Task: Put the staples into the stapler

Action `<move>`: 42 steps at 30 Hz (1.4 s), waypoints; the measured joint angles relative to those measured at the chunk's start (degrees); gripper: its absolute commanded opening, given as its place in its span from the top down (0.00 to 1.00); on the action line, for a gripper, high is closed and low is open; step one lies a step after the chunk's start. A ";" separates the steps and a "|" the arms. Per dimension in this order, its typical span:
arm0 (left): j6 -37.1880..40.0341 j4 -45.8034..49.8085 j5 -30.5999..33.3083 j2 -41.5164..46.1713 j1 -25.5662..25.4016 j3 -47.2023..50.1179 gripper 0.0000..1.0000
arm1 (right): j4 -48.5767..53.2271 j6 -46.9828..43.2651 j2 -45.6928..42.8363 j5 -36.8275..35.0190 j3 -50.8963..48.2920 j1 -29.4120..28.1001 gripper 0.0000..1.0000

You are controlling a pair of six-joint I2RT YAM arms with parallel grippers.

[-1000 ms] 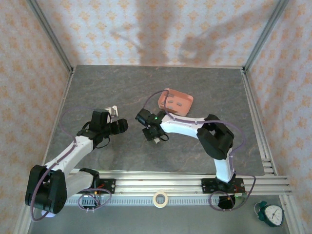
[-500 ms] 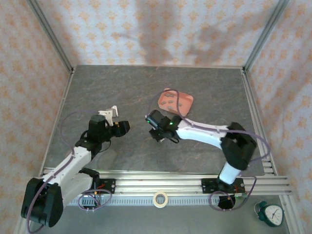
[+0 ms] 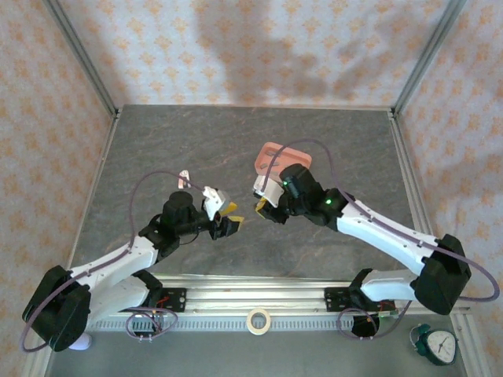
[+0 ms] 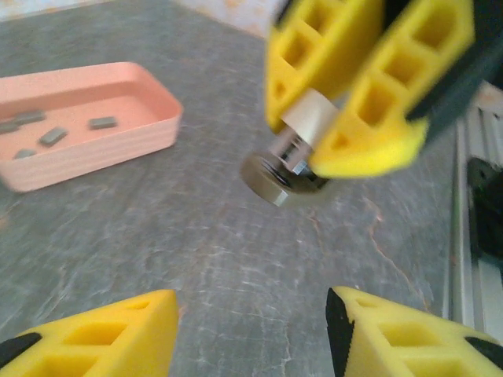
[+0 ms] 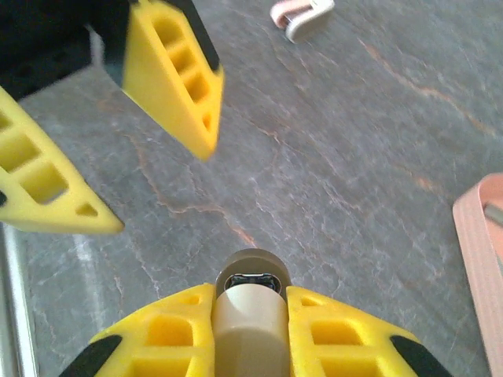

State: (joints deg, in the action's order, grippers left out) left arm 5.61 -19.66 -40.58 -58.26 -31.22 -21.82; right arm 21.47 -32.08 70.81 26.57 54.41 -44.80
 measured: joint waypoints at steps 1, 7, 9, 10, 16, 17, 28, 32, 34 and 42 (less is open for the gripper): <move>1.86 -0.52 -1.03 -0.46 -0.48 0.00 0.46 | 0.39 -1.92 -0.48 1.79 0.00 0.68 0.92; 9.20 -5.57 -5.55 -1.64 -1.81 0.02 0.46 | 4.48 -10.75 -0.85 9.64 0.02 1.73 0.92; 11.10 -6.75 -6.14 -1.66 -2.21 0.02 0.46 | 5.62 -12.85 -0.79 11.63 0.02 1.73 0.92; 11.98 -7.17 -6.62 -1.75 -2.38 0.02 0.46 | 6.14 -13.81 -0.74 12.57 0.02 1.73 0.93; 15.54 -8.13 -8.83 -3.39 -2.93 0.02 0.46 | 7.28 -16.92 0.11 16.04 0.46 1.73 0.93; 15.85 -8.28 -9.01 -3.87 -3.06 0.02 0.45 | 7.30 -17.27 0.39 16.50 0.59 1.73 0.93; 18.03 -9.84 -10.88 -6.91 -4.46 0.00 0.57 | 7.50 -18.73 1.86 19.63 2.82 1.73 0.93; 18.05 -11.52 -11.13 -7.72 -4.74 -0.13 0.59 | 7.87 -19.19 2.36 20.39 3.43 1.73 0.93; 18.05 -12.35 -11.37 -8.00 -4.81 -0.22 0.59 | 7.98 -19.28 2.73 20.65 3.58 1.73 0.93; 17.75 -13.60 -11.96 -8.87 -4.81 -0.59 0.85 | 8.76 -20.31 3.41 21.00 3.80 1.75 0.86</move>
State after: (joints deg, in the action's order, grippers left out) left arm 23.35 -33.26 -52.53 -67.13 -36.03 -22.41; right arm 30.24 -52.38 74.22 47.57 58.22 -43.05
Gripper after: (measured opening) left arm 0.214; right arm 0.188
